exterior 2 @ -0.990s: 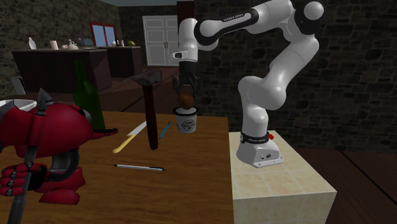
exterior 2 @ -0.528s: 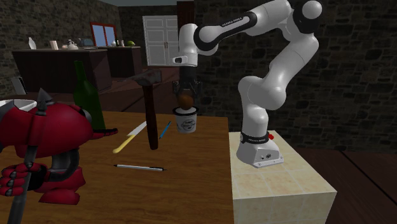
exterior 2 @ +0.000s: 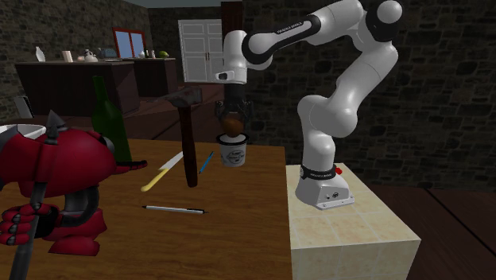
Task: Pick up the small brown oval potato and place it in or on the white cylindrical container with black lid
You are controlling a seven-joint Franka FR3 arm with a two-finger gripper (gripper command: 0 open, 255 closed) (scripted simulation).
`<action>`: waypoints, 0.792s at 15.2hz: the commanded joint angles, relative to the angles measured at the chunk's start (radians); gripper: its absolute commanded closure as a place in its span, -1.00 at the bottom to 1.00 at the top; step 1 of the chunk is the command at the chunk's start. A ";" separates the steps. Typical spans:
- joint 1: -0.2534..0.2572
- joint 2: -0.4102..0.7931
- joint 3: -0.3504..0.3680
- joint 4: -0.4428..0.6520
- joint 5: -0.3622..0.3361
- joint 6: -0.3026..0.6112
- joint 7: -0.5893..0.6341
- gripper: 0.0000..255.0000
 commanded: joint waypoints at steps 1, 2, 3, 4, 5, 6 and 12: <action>0.000 0.000 0.000 0.000 0.000 0.000 0.000 -1.00; 0.000 0.001 -0.001 -0.001 -0.001 0.002 -0.001 -1.00; -0.003 -0.009 0.005 0.027 0.001 -0.037 0.000 -1.00; -0.005 -0.018 0.010 0.056 0.003 -0.074 0.000 -1.00; -0.006 -0.024 0.015 0.087 0.006 -0.110 0.001 -1.00; -0.006 -0.028 0.019 0.111 0.008 -0.138 0.001 -1.00; -0.006 -0.028 0.019 0.111 0.008 -0.138 0.001 -1.00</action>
